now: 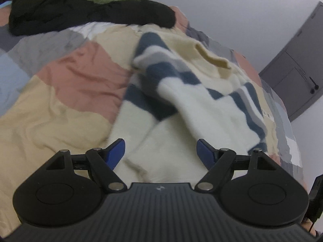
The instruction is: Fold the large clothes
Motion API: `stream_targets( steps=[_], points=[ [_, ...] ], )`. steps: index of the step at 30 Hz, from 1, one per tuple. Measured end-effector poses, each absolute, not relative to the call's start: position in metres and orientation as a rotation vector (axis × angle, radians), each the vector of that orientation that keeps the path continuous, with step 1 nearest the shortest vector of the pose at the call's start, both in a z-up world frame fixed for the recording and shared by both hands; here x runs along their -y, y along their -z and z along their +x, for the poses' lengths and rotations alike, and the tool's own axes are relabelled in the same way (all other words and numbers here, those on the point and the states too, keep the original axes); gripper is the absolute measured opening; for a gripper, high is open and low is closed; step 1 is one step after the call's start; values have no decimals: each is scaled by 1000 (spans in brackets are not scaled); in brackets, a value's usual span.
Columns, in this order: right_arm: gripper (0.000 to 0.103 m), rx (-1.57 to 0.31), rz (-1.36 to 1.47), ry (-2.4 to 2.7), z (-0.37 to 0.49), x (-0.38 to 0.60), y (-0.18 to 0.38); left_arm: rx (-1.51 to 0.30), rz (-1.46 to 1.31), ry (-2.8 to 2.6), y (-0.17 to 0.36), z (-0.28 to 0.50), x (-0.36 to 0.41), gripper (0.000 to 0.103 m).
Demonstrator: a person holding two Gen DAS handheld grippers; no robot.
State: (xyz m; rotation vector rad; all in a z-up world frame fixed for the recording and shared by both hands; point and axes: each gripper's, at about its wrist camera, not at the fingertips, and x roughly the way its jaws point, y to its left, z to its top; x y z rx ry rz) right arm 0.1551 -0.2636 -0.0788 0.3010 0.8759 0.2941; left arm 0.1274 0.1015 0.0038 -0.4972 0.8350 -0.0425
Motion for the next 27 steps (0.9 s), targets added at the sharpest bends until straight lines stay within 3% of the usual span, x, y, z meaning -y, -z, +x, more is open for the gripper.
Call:
stream_targets(
  steps=[2, 3, 12, 16, 18, 20, 22, 27],
  points=[
    [22, -887, 280, -323, 154, 258, 80, -846, -504, 47, 1, 127, -103, 81],
    [19, -890, 282, -331, 154, 256, 80, -848, -504, 50, 2, 126, -103, 81],
    [18, -745, 196, -232, 142, 267, 56, -811, -556, 43, -1, 114, -109, 81],
    [26, -812, 254, -226, 144, 275, 66, -822, -553, -1, 2, 111, -116, 81],
    [41, -815, 276, -213, 141, 280, 63, -832, -571, -20, 4, 108, -121, 81],
    [74, -798, 299, -191, 135, 288, 58, -840, -600, -31, 7, 104, -127, 81],
    [82, -768, 344, -167, 126, 298, 55, -845, -621, -52, 10, 99, -132, 81],
    [82, -799, 436, 4, 116, 324, 60, -876, -693, -103, 20, 89, -144, 81]
  ],
)
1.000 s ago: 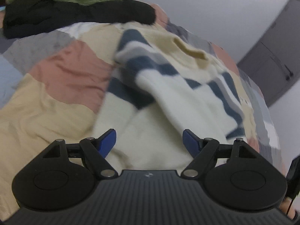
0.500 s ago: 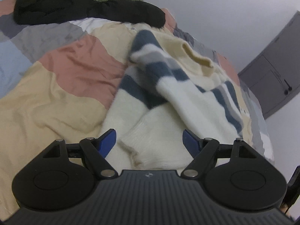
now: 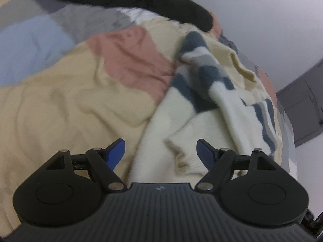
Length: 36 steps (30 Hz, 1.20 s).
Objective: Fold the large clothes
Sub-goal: 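Grasp the sweater side edge with both grippers and fold it inward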
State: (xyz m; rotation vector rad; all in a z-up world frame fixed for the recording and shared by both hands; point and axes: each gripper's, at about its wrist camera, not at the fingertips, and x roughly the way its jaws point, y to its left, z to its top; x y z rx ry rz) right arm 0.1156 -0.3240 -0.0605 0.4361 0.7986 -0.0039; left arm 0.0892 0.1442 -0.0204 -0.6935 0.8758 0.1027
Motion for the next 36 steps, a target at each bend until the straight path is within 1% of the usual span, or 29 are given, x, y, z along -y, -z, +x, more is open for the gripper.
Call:
stream_targets(
  steps=[3, 7, 10, 17, 22, 28, 31, 33, 34, 36],
  points=[
    [82, -856, 548, 53, 117, 339, 73, -901, -745, -127, 28, 85, -151, 81],
    [82, -969, 738, -20, 123, 347, 98, -919, -807, -148, 36, 82, -157, 81],
    [84, -993, 822, -59, 118, 345, 106, -945, -866, -120, 44, 84, -157, 81],
    [84, -1021, 977, -228, 107, 338, 112, -1013, -978, -49, 63, 85, -150, 81],
    [84, -1018, 952, -366, 101, 317, 104, -1022, -1006, -6, 67, 83, -147, 81],
    [84, -1115, 922, -378, 106, 305, 110, -1056, -971, -18, 71, 79, -141, 81],
    [81, -1166, 883, -294, 108, 302, 116, -1060, -962, -18, 72, 78, -139, 81],
    [82, -1169, 861, -272, 107, 299, 117, -1084, -933, 7, 71, 79, -133, 81],
    [84, -1163, 856, -276, 107, 299, 116, -1087, -920, 37, 70, 81, -129, 81],
    [84, -1135, 880, -303, 104, 300, 112, -1059, -943, 117, 65, 81, -125, 81]
  ],
)
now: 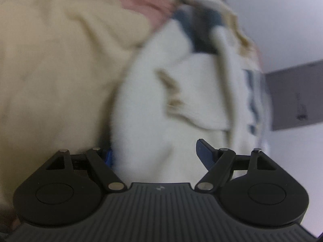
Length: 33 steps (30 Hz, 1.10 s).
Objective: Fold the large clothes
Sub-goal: 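Grasp the sweater side edge with both grippers and fold it inward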
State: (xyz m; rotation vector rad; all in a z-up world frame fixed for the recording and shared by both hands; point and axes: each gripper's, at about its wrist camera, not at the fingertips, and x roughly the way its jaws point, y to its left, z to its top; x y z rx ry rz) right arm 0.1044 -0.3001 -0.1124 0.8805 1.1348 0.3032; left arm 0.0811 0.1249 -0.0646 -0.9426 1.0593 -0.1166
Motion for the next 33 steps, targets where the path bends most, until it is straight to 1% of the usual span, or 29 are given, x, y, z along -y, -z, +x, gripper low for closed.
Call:
stream_targets(
  steps=[5, 7, 9, 11, 13, 15, 16, 17, 18, 19, 20, 21, 22, 23, 25, 26, 33],
  points=[
    [84, -992, 1029, -370, 95, 323, 104, -1008, -940, 284, 49, 76, -114, 80],
    [84, -947, 1063, -407, 95, 324, 102, -1031, -896, 270, 50, 77, -106, 80],
    [84, -908, 1104, -452, 95, 325, 101, -1084, -850, 255, 55, 81, -97, 76],
    [84, -845, 1158, -520, 96, 327, 97, -1125, -804, 218, 58, 84, -91, 66],
    [84, -801, 1165, -560, 96, 326, 91, -1139, -799, 200, 59, 86, -91, 62],
    [84, -796, 1154, -562, 97, 324, 89, -1145, -804, 187, 60, 86, -91, 57],
    [84, -802, 1150, -551, 96, 324, 89, -1147, -807, 177, 61, 86, -91, 51],
    [83, -815, 1148, -534, 96, 323, 91, -1147, -809, 166, 61, 86, -93, 43],
    [79, -835, 1140, -504, 96, 324, 93, -1146, -812, 156, 59, 86, -93, 37],
    [70, -866, 1115, -456, 96, 323, 94, -1142, -817, 149, 59, 85, -95, 26],
    [59, -906, 1079, -404, 94, 325, 96, -1135, -824, 145, 58, 81, -101, 19],
    [54, -946, 1042, -352, 93, 321, 99, -1128, -834, 138, 57, 80, -103, 16],
    [41, -971, 1017, -312, 92, 320, 101, -1120, -844, 135, 56, 79, -106, 13],
    [28, -986, 996, -280, 92, 318, 102, -1109, -856, 138, 55, 78, -108, 11],
    [21, -987, 963, -247, 91, 317, 98, -1063, -877, 157, 46, 74, -114, 10],
    [19, -969, 965, -253, 90, 320, 93, -1037, -888, 168, 39, 72, -118, 10],
    [16, -822, 1015, -399, 79, 339, 58, -822, -980, 314, -17, 51, -144, 8]
  ],
)
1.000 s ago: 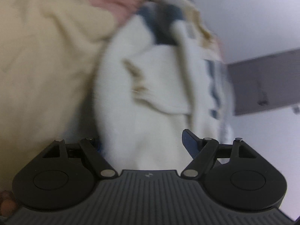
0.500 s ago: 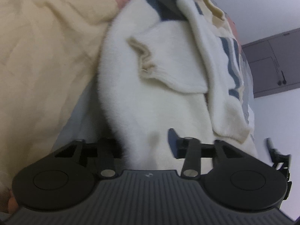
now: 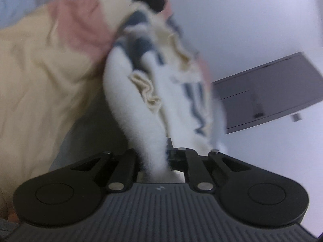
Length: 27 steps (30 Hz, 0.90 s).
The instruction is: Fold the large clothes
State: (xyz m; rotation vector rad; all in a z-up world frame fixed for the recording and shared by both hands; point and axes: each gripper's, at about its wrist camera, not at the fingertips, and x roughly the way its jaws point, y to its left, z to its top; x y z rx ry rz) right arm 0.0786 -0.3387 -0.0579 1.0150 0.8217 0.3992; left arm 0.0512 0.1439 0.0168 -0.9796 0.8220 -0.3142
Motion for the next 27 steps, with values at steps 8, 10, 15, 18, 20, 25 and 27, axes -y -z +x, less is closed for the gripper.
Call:
stream_targets(
  steps=[8, 10, 15, 18, 20, 25, 27],
  points=[
    [17, -675, 1007, -578, 55, 351, -6, -628, -1001, 474, -74, 5, -156, 8],
    [17, -655, 992, -603, 44, 353, -23, -583, -997, 505, -88, -14, -157, 8],
    [17, -588, 950, -660, 4, 362, -62, -478, -1000, 580, -119, -70, -156, 8],
    [17, -552, 944, -673, -17, 368, -80, -432, -987, 597, -130, -90, -156, 9],
    [17, -548, 932, -655, -19, 369, -88, -426, -952, 579, -135, -92, -153, 9],
    [18, -600, 913, -572, 24, 366, -78, -473, -926, 514, -125, -43, -147, 9],
    [18, -616, 931, -555, 48, 367, -71, -477, -899, 484, -123, -8, -144, 9]
  ],
)
